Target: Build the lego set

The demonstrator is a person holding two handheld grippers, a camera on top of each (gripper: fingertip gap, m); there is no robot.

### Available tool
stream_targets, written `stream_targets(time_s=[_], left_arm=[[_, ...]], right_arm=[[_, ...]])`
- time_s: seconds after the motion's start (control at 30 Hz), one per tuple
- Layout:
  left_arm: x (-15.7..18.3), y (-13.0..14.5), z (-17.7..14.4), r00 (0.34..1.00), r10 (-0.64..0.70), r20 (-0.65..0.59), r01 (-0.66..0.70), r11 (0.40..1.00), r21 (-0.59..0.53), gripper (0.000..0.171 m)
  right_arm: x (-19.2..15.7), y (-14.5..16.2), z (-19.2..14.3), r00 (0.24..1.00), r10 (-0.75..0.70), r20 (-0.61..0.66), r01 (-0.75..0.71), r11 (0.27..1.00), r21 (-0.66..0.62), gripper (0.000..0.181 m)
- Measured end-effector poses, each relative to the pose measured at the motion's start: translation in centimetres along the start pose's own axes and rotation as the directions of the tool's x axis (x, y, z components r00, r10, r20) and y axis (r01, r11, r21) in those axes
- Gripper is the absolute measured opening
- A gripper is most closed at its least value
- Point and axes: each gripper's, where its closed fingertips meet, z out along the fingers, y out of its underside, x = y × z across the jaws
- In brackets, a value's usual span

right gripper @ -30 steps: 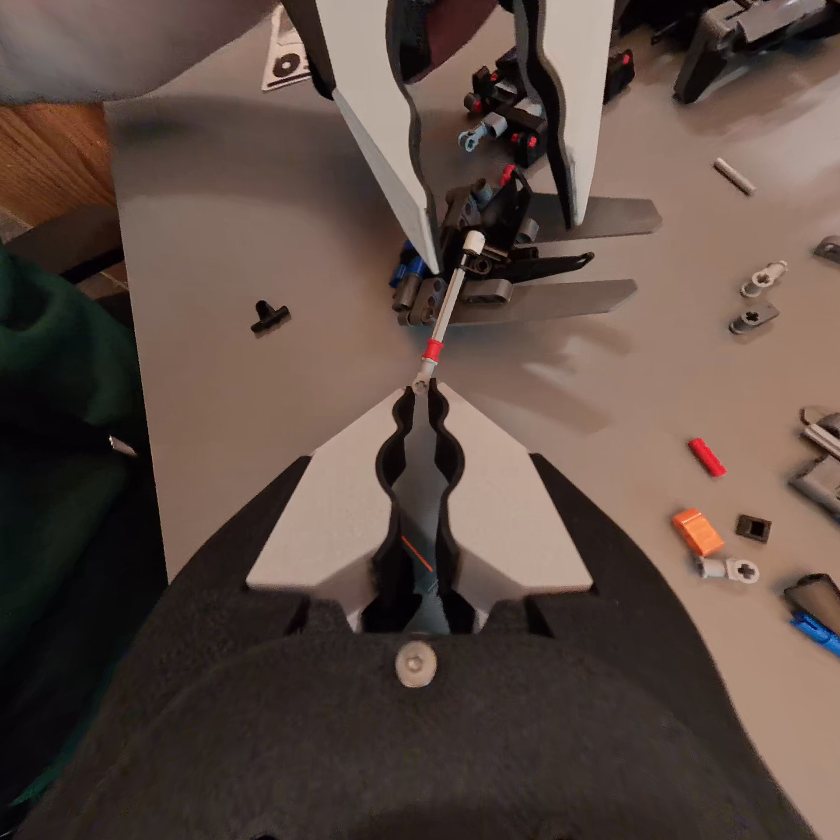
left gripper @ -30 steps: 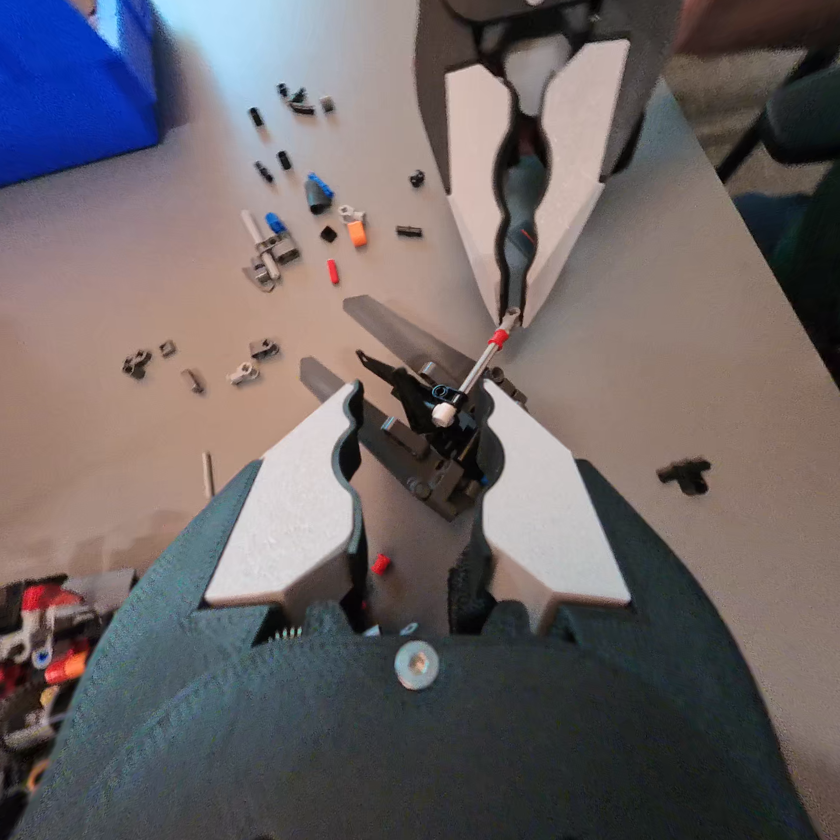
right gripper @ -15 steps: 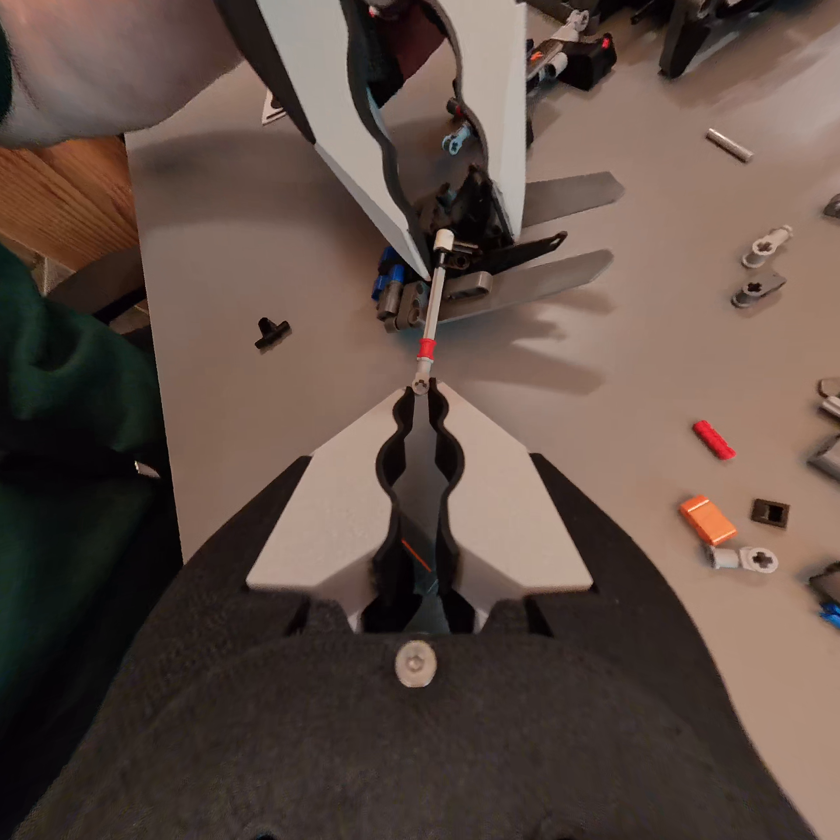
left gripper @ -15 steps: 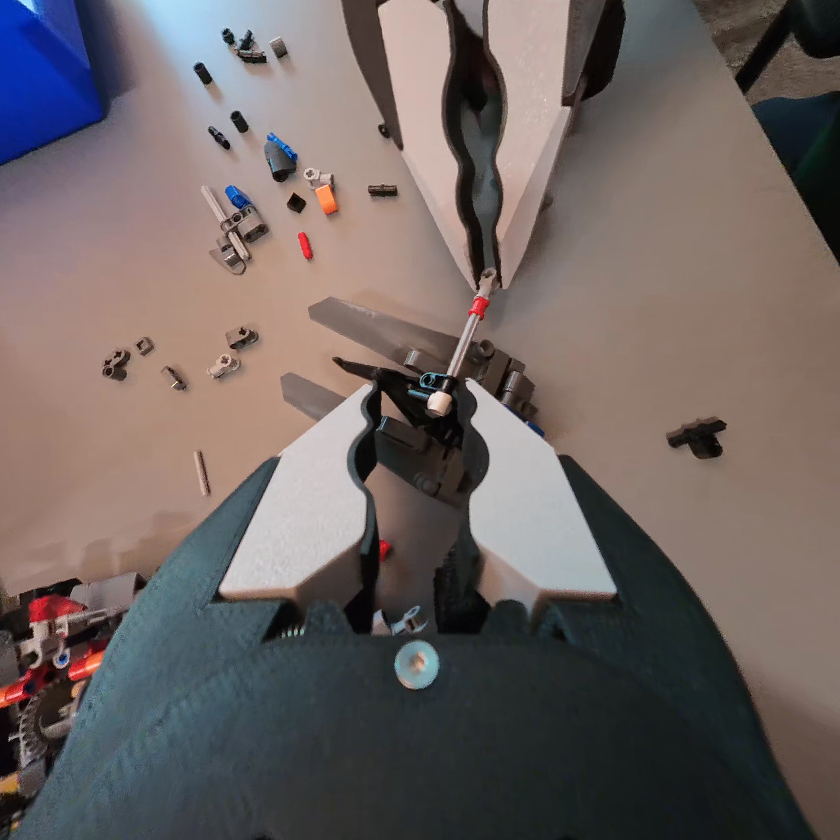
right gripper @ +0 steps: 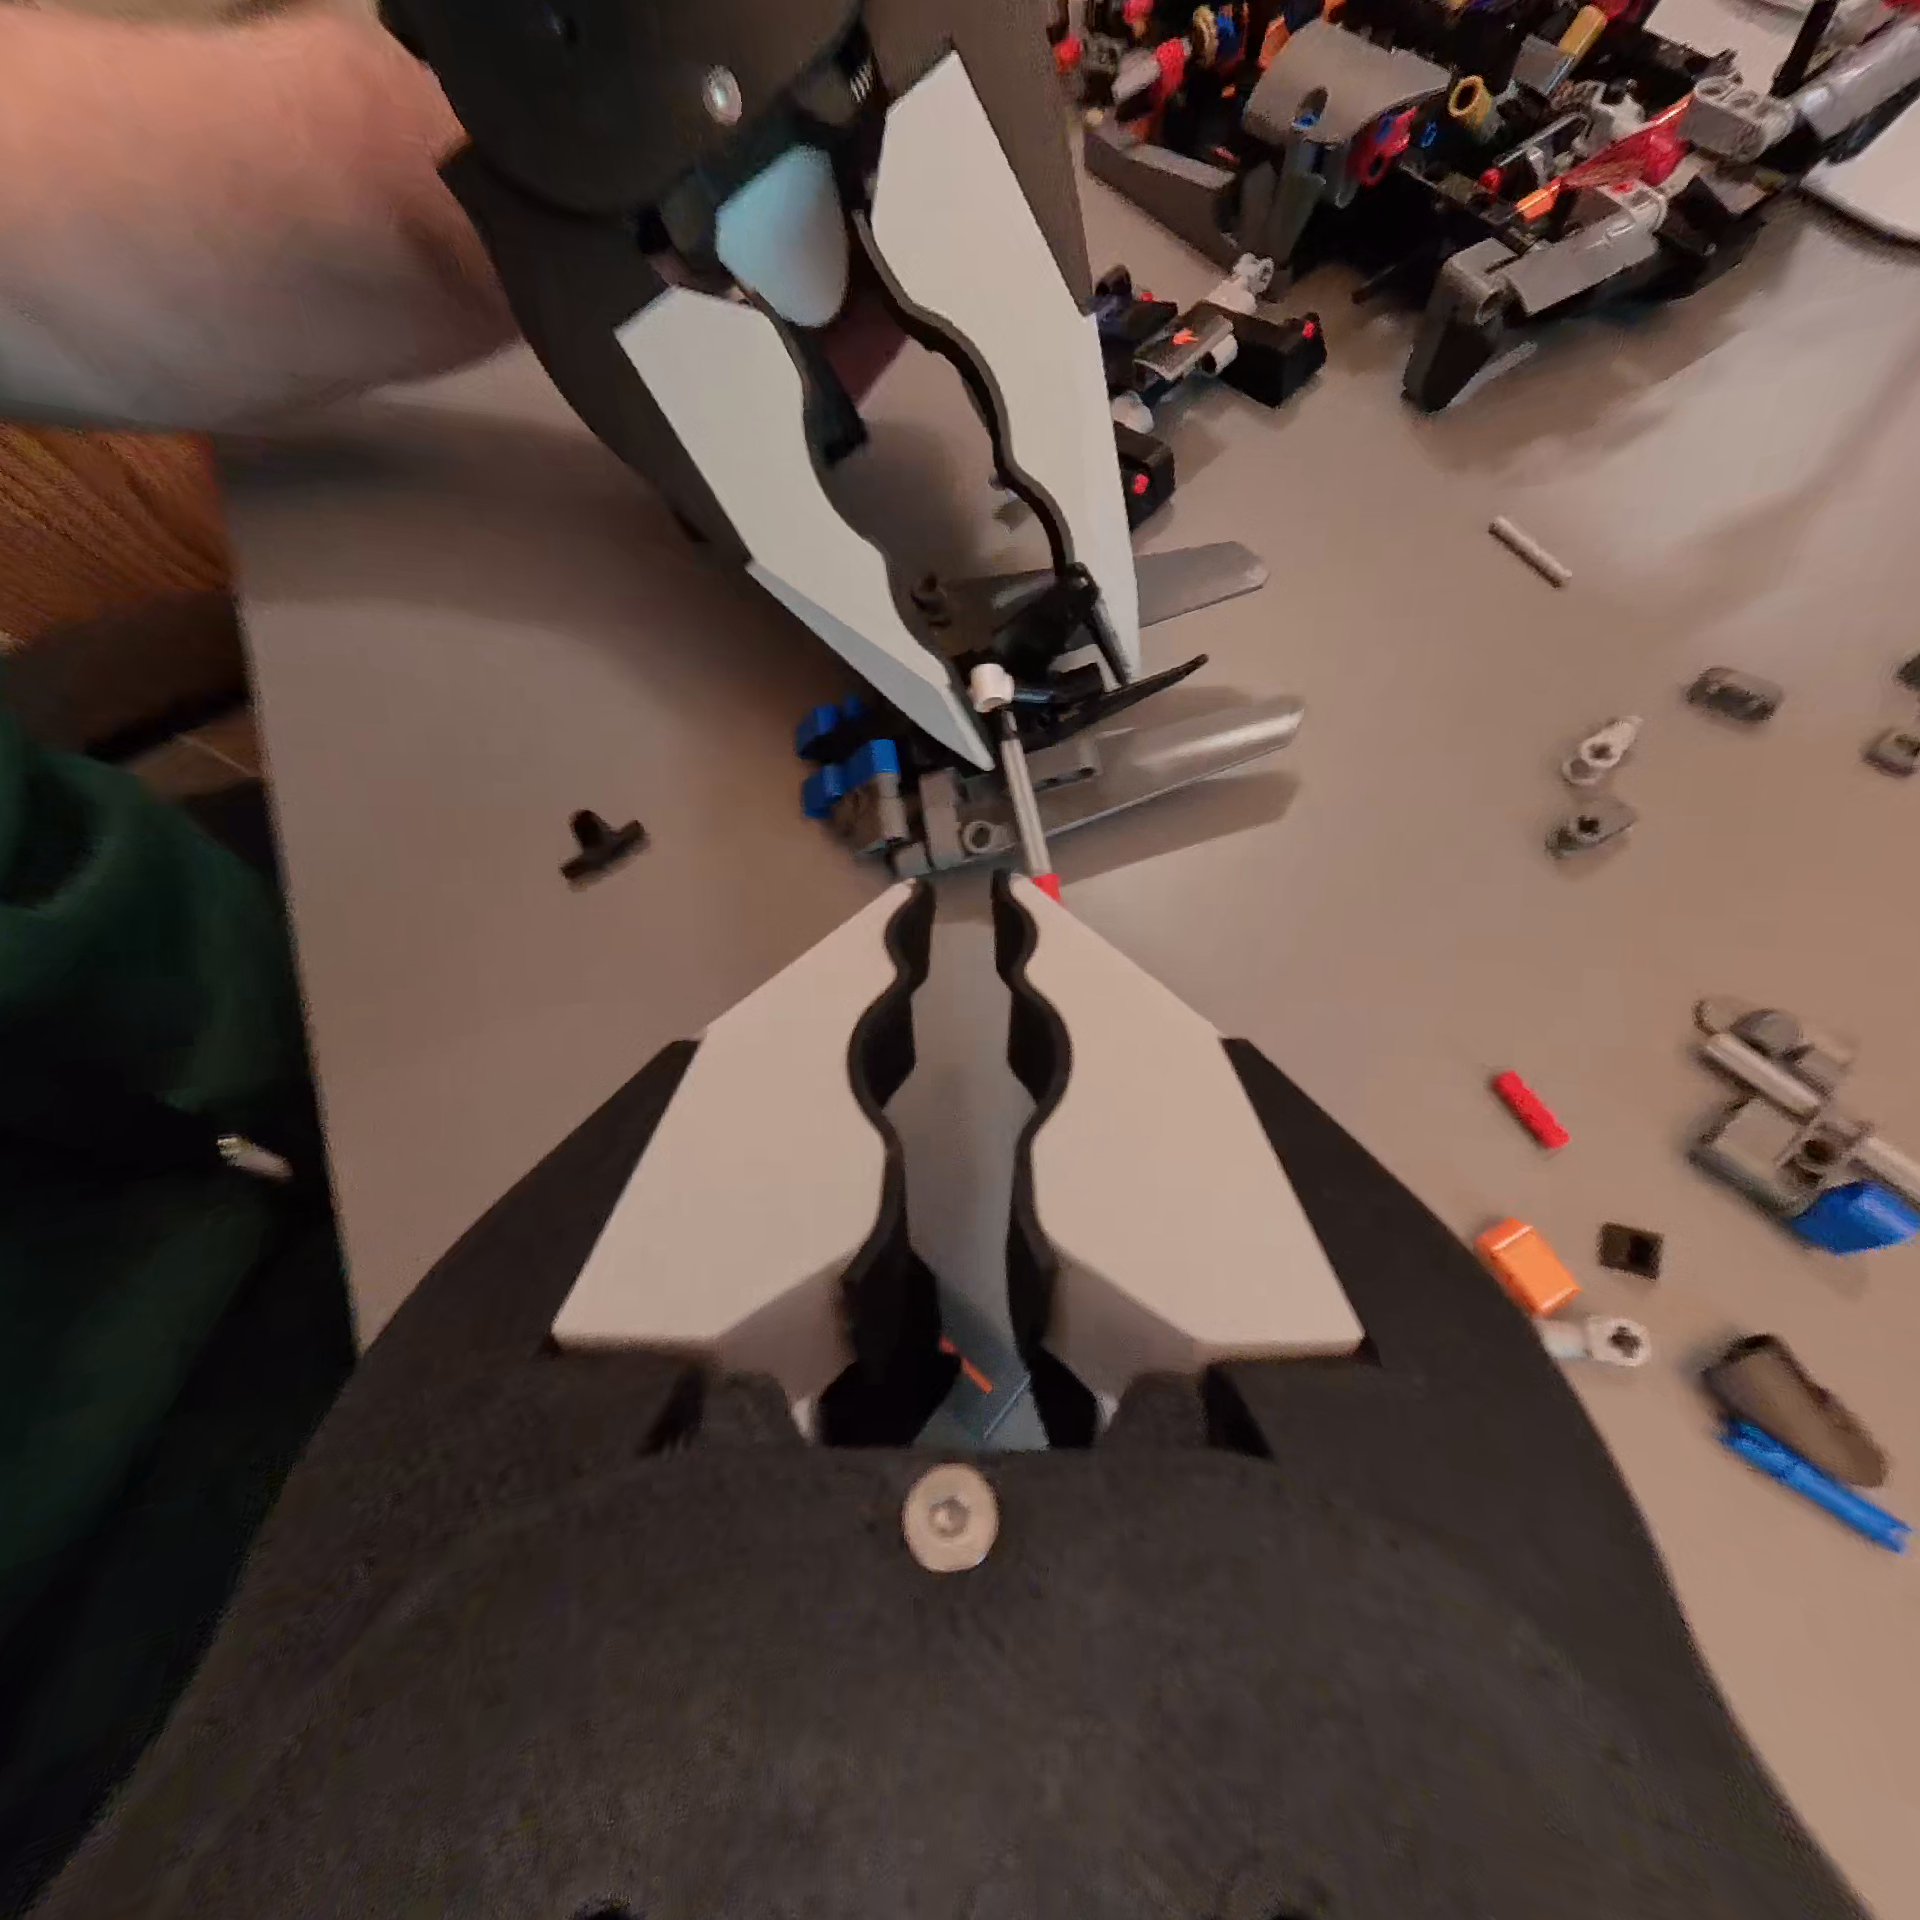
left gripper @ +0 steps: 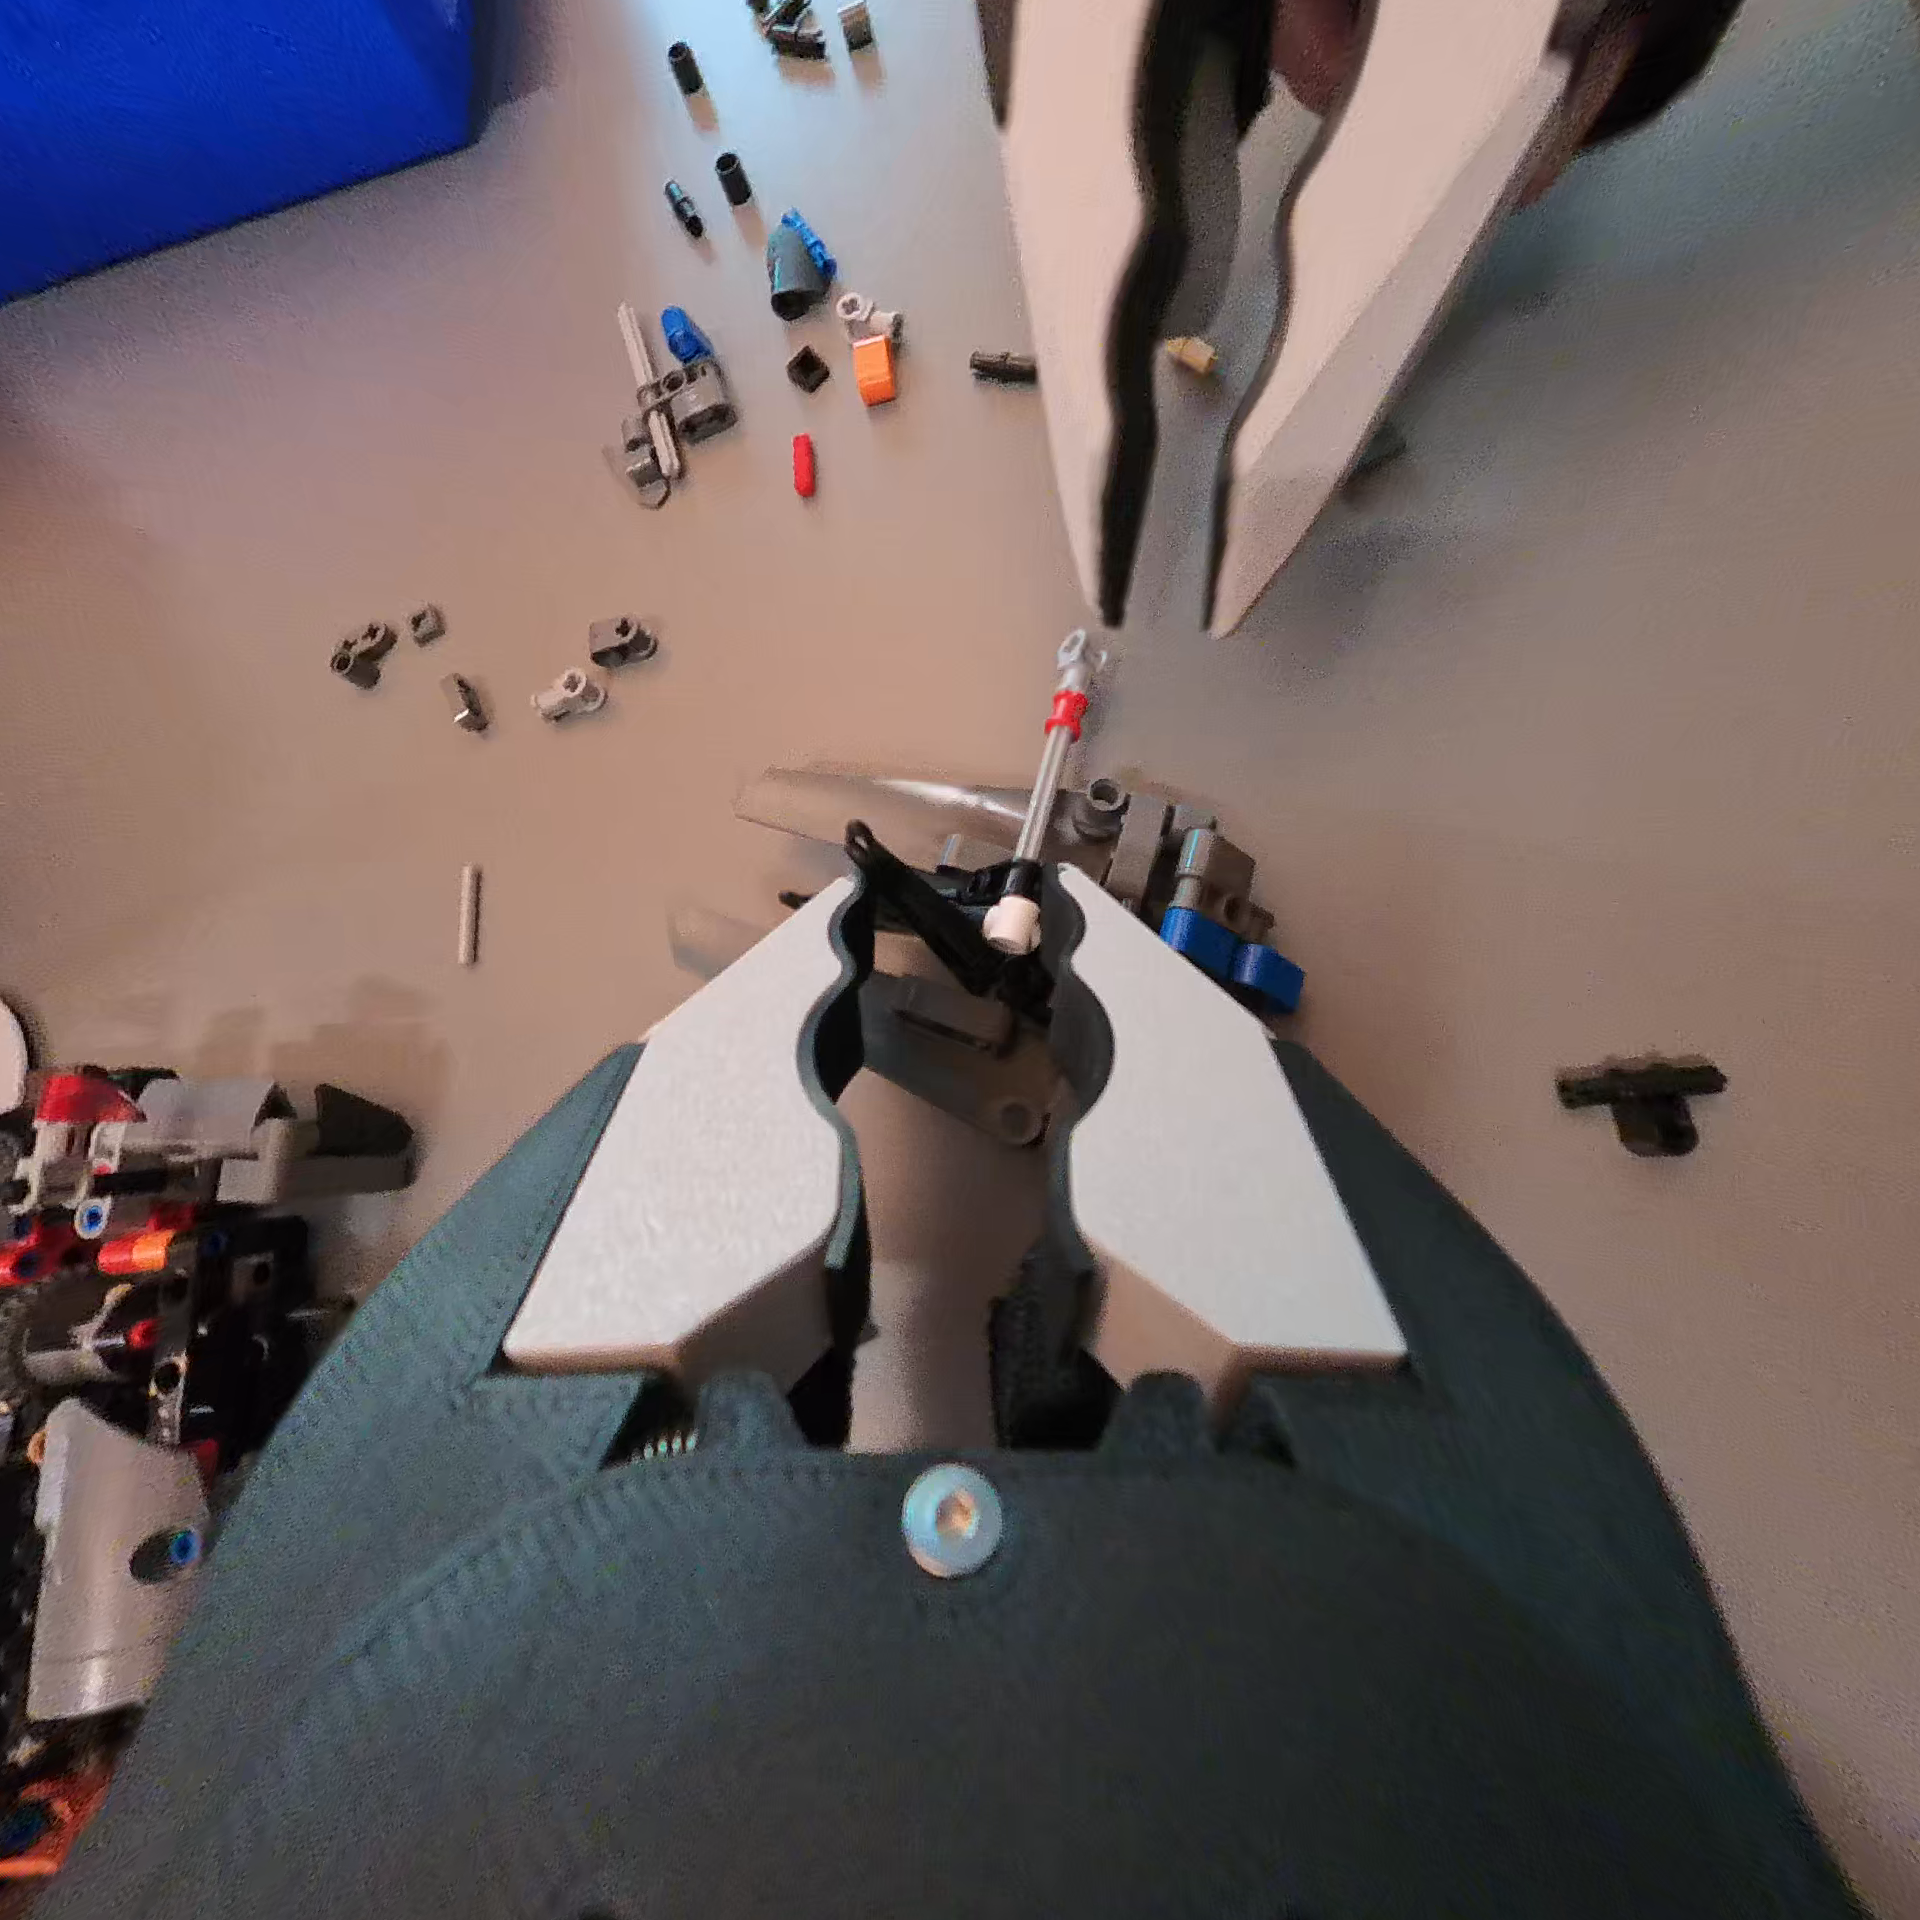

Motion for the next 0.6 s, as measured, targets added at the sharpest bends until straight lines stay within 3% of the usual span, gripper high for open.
stream_targets(time_s=[0.1, 0.27, 0.6], left_arm=[[0.3, 0.1, -0.2, 0.999, -0.044, -0.001, 0.044, 0.999, 0.010, 0.030], [0.5, 0.5, -0.6, 0.997, -0.079, -0.014, 0.079, 0.997, 0.003, 0.035], [0.5, 0.8, -0.7, 0.981, -0.101, -0.164, 0.106, 0.994, 0.022, 0.037]], right_arm=[[0.7, -0.6, 1.2, 0.993, -0.090, -0.079, 0.088, 0.996, -0.032, 0.004], [0.8, 0.1, 2.8, 0.985, -0.158, -0.074, 0.149, 0.983, -0.112, 0.009], [1.5, 0.1, 3.1, 0.987, -0.151, -0.057, 0.142, 0.980, -0.137, 0.000]])
